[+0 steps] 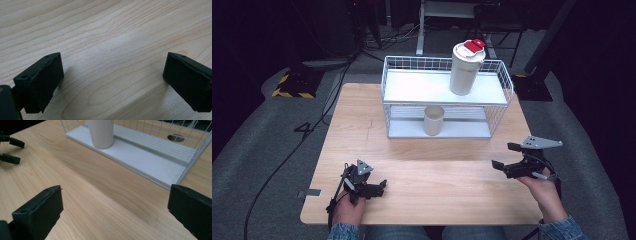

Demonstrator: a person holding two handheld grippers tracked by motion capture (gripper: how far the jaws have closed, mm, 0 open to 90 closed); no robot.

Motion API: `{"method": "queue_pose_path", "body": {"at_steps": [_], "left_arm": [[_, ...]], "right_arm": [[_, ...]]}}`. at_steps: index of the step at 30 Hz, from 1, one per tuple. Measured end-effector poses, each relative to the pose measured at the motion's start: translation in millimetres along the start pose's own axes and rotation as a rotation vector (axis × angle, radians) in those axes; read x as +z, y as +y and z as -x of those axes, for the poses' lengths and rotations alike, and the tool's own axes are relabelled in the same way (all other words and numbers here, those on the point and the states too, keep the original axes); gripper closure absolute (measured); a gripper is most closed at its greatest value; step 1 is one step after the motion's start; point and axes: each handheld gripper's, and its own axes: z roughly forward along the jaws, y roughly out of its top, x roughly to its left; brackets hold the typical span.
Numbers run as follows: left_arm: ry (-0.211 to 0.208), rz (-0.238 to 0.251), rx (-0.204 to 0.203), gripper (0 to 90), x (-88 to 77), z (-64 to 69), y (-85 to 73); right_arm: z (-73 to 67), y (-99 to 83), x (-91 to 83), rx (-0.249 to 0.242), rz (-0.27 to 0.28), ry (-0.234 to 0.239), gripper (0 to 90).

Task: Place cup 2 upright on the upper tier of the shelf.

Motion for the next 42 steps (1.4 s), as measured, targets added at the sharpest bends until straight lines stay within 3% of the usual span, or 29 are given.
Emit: {"method": "queue_pose_path", "body": {"at_steps": [12, 20, 24, 28, 34, 39, 42], "left_arm": [[0.000, 0.000, 0.000, 3.7, 0.0, 0.0, 0.0], [0.000, 0.000, 0.001, 3.7, 0.0, 0.0, 0.0], [0.001, 0.001, 0.001, 3.7, 0.1, 0.0, 0.0], [0.000, 0.000, 0.001, 3.7, 0.1, 0.0, 0.0], [0.000, -0.001, 0.000, 3.7, 0.0, 0.0, 0.0], [0.000, 0.000, 0.000, 3.7, 0.0, 0.1, 0.0], [0.000, 0.000, 0.000, 3.6, 0.0, 0.0, 0.0]], "right_arm": [[0.6, -26.7, 17.5, 0.006, -0.092, -0.003, 0.4], [-1.2, -44.1, 23.9, 0.029, -0.093, 0.003, 0.4], [-3.6, -51.2, 26.5, 0.014, -0.084, -0.006, 0.4], [-10.3, -55.8, 33.1, -0.025, -0.115, -0.020, 0.4], [-10.9, -65.0, 39.6, -0.002, -0.131, -0.033, 0.4], [-12.9, -69.0, 44.7, -0.034, -0.159, -0.063, 0.3], [-11.8, -71.5, 47.6, -0.018, -0.161, -0.069, 0.4]]}}
